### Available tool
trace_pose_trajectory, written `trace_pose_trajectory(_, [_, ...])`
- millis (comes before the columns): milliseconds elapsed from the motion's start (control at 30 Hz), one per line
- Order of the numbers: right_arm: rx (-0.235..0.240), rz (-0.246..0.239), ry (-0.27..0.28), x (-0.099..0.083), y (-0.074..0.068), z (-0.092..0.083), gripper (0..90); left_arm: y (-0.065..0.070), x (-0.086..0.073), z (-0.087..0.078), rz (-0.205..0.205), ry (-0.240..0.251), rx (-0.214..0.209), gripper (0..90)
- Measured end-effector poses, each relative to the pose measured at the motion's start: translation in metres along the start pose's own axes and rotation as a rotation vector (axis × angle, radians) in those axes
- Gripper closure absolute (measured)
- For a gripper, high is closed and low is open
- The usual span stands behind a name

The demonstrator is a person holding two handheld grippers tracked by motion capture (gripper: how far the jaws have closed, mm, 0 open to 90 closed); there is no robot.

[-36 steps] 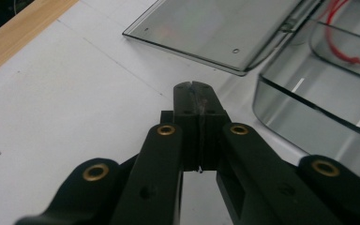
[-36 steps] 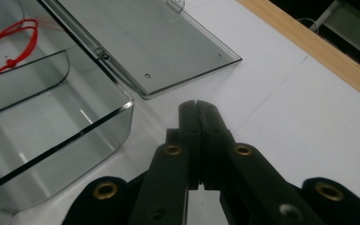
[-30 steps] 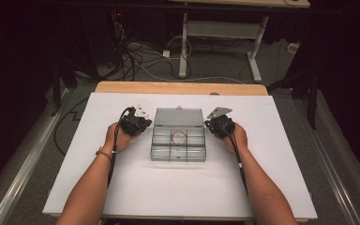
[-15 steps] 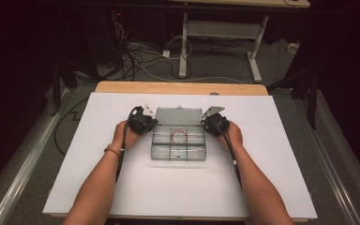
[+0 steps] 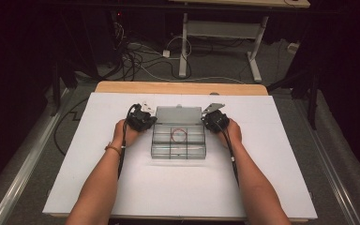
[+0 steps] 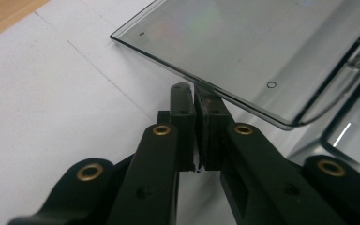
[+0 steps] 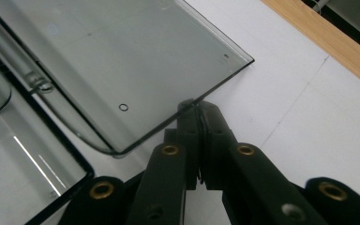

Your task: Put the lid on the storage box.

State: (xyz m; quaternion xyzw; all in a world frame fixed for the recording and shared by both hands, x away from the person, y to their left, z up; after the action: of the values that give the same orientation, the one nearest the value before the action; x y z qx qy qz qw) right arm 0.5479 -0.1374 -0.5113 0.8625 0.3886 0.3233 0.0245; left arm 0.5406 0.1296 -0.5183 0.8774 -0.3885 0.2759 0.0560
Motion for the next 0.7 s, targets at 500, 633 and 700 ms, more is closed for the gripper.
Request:
trace_pose_trajectory(500, [-0.031,0.025,0.039,0.006,0.004,-0.001,89.2,-0.005,0.013,0.001,-0.034,0.017,0.052,84.8])
trace_pose_trajectory(633, [-0.044,0.047,0.071,0.009,0.006,-0.005,89.1,-0.007,0.019,-0.003,-0.043,0.042,0.077,84.9])
trace_pose_trajectory(700, [-0.047,0.055,0.081,0.01,0.006,-0.008,89.1,-0.008,0.021,-0.005,-0.046,0.05,0.093,84.9])
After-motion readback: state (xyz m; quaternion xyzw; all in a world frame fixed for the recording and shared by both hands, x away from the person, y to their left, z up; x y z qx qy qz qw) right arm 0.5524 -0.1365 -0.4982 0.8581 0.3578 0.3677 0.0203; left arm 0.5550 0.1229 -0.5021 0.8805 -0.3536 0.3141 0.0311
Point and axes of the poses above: each handheld gripper's, and its own axes: z roughly forward along the jaws, x roughly out of its top, y roughly to its right, the point moved 5 cm from there along z, roughly forward along the jaws, and after that the axes turned 12 degrees about -y, right-handed, at the moved point
